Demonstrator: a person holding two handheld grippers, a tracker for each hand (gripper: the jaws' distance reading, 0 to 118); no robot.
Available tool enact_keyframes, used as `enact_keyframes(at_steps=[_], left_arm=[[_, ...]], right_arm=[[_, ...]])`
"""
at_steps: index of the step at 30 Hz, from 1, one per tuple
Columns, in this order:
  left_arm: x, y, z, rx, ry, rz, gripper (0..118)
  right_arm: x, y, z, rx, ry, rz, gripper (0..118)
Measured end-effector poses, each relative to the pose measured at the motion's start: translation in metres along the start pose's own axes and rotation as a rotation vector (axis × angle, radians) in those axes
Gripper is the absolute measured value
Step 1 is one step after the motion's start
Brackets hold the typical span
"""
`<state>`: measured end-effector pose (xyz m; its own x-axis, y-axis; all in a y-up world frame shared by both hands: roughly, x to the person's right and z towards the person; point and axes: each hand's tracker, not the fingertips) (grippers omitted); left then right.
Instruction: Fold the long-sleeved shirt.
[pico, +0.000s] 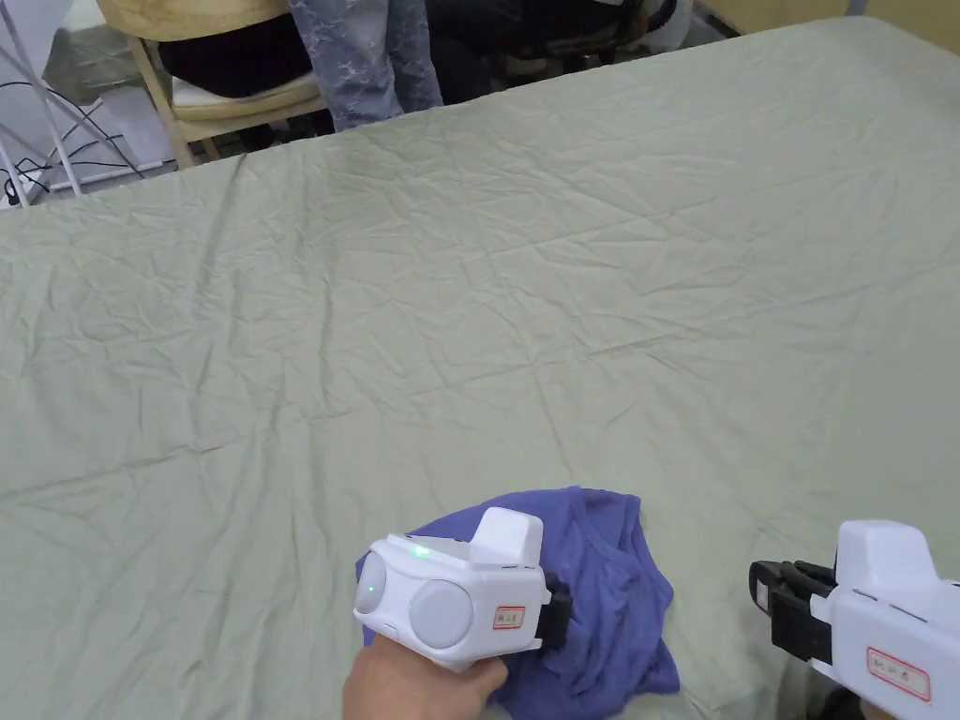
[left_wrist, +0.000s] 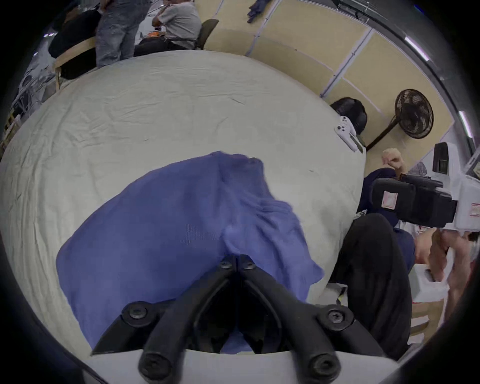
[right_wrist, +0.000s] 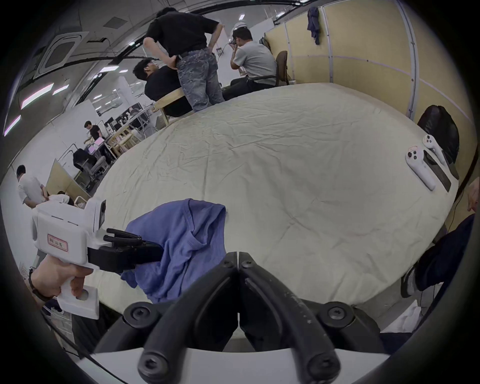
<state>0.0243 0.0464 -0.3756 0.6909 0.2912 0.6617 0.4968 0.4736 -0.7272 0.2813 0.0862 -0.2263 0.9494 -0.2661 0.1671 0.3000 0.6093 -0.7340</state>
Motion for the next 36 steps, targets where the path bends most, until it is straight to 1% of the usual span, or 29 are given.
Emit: enact_keyframes(at_steps=[4, 6, 10, 12, 13, 16, 17, 20, 22, 24, 26, 30, 34, 36], left_arm=[[0.024, 0.010, -0.017, -0.029, -0.010, -0.071, 1], [0.036, 0.014, -0.029, -0.055, -0.062, -0.081, 1], [0.055, 0.017, -0.048, -0.070, -0.046, -0.130, 1], [0.056, 0.019, -0.050, -0.071, -0.051, -0.100, 1], [0.057, 0.018, -0.047, -0.052, -0.078, -0.074, 1], [0.061, 0.017, -0.031, -0.012, -0.185, -0.062, 1], [0.060, 0.015, -0.021, 0.007, -0.175, -0.070, 1], [0.052, 0.010, 0.012, 0.078, -0.131, -0.059, 1], [0.039, 0.003, 0.040, 0.117, -0.122, -0.024, 1], [0.021, -0.007, 0.068, 0.170, -0.045, 0.024, 1], [0.004, -0.019, 0.094, 0.210, 0.020, 0.043, 1], [-0.035, -0.054, 0.146, 0.301, 0.144, 0.159, 1], [-0.067, -0.096, 0.191, 0.360, 0.298, 0.269, 1], [-0.074, -0.113, 0.203, 0.367, 0.367, 0.294, 1]], right_arm=[[0.005, -0.003, -0.002, -0.007, -0.003, -0.017, 1], [0.007, -0.005, -0.001, -0.009, -0.006, -0.024, 1], [0.007, -0.006, 0.003, -0.012, -0.010, -0.027, 1], [0.007, -0.006, 0.005, -0.010, -0.013, -0.025, 1], [0.006, -0.006, 0.007, -0.008, -0.014, -0.020, 1], [0.002, -0.003, 0.011, -0.003, -0.020, -0.008, 1], [-0.001, -0.001, 0.012, 0.000, -0.016, 0.000, 1], [-0.015, 0.004, 0.018, 0.021, -0.011, 0.033, 1], [-0.027, 0.008, 0.021, 0.037, 0.002, 0.062, 1], [-0.042, 0.012, 0.024, 0.054, 0.018, 0.087, 1], [-0.056, 0.014, 0.027, 0.073, 0.038, 0.112, 1], [-0.082, 0.015, 0.028, 0.094, 0.063, 0.175, 1], [-0.102, 0.016, 0.027, 0.101, 0.082, 0.200, 1], [-0.108, 0.016, 0.027, 0.106, 0.076, 0.218, 1]])
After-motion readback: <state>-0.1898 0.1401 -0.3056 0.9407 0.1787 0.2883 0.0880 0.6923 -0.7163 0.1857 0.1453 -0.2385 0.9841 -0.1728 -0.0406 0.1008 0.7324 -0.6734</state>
